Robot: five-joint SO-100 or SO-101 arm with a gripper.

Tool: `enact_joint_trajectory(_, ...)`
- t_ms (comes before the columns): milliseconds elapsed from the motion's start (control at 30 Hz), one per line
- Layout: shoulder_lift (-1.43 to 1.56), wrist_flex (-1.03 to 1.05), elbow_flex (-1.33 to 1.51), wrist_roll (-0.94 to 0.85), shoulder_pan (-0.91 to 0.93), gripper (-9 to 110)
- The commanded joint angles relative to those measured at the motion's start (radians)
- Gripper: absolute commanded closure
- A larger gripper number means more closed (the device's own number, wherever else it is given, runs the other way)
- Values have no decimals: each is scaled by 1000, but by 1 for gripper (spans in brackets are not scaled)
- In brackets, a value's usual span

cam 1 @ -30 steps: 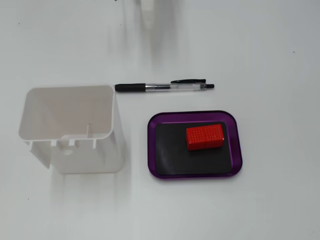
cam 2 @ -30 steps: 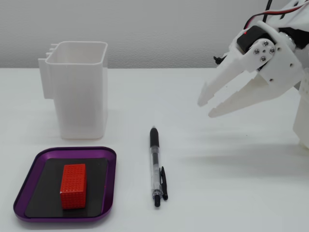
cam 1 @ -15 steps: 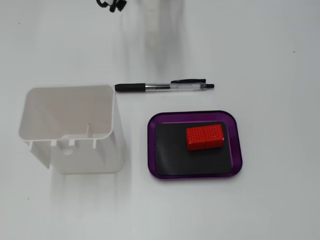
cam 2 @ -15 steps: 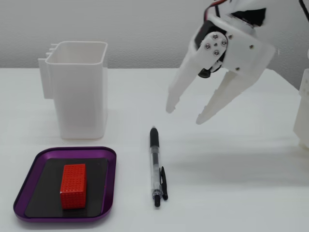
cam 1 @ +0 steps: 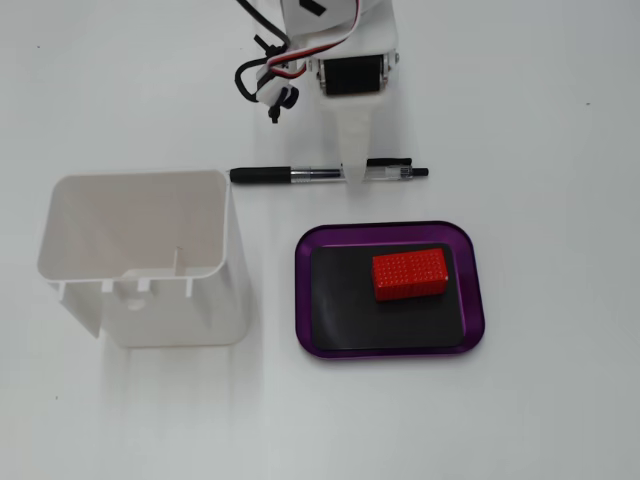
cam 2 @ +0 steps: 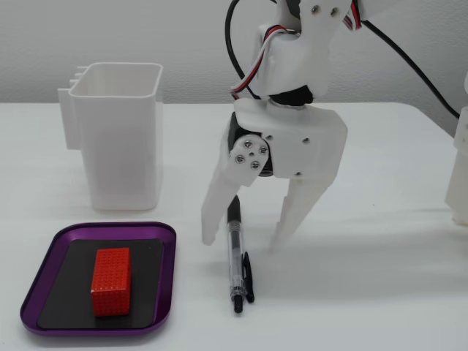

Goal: Pick up the pen and put it in the pen holder.

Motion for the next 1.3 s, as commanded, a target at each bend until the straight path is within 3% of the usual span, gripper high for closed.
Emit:
enact_joint_trajectory(0,-12,-66,-26,-12,0,80)
enact_joint_trajectory(300,-81,-124,-25,-14,0,90)
enact_joint_trajectory(600,-91,-129,-23,-94,67,91)
enact_joint_trajectory(767,-98,-117,-23,-124,64,102)
enact_joint_trajectory(1000,-87,-110,-23,-124,60,102)
enact_joint_trajectory(1267,41,51,-43,-109,48,102)
